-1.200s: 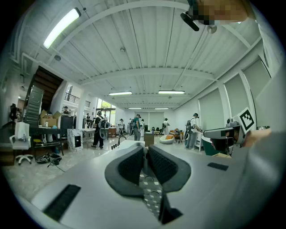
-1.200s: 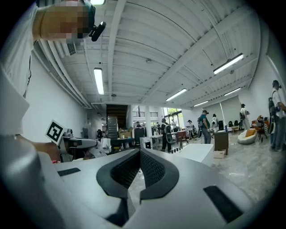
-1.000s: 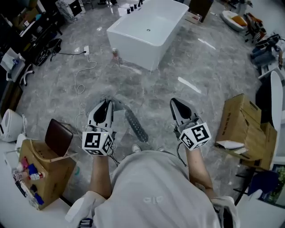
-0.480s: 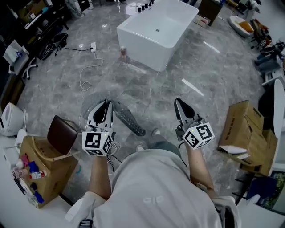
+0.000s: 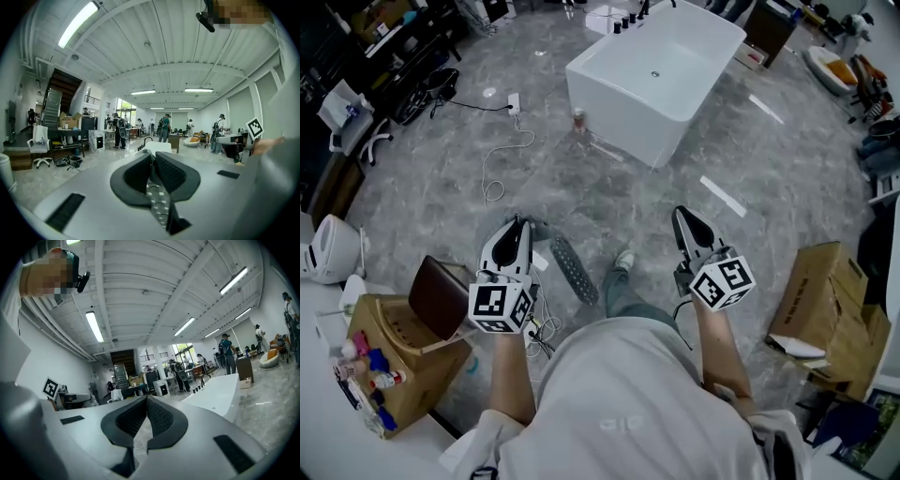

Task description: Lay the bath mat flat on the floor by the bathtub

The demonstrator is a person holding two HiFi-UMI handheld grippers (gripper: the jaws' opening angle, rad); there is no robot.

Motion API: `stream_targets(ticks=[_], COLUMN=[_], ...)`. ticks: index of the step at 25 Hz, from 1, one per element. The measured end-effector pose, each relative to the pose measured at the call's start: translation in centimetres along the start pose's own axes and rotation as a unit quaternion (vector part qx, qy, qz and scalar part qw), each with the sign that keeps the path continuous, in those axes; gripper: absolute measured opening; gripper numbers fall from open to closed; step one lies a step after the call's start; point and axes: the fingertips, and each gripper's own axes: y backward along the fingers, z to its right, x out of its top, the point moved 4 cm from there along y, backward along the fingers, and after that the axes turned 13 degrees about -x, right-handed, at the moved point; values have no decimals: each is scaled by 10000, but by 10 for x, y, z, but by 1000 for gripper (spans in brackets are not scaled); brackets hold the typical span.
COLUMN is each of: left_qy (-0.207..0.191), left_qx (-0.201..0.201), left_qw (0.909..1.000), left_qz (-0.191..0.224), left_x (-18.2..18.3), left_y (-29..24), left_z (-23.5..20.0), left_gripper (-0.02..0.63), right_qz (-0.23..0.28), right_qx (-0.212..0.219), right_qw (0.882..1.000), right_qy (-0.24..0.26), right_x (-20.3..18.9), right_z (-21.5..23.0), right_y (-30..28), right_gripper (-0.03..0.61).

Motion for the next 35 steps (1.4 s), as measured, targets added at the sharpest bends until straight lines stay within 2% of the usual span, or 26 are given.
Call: stream_targets(ticks=[9, 16, 25, 29, 35], left_qy=[-76, 31, 19, -67, -130], left_qx=[131, 63, -394, -685, -1302], left_qw=[9997, 9995, 9973, 9949, 9875], left_qz=[-178, -292, -618, -739, -876], left_x=[15, 28, 58, 69, 67], left_y=[-123, -221, -345, -397, -478], left_z=[-61, -87, -86, -80, -59], left_gripper=[46, 46, 46, 46, 46], right_qz=[-178, -272, -404, -438, -507], right_qx=[344, 415, 202, -63, -500], right_qw=[9992, 9987, 9983, 9974, 9950], right_qy=[-29, -105, -372, -561, -706], right_x=[19, 33, 41, 41, 23], right_z=[50, 102, 175, 206, 253], right_y=[-139, -209, -243, -247, -245], right_gripper=[28, 28, 29, 29, 32])
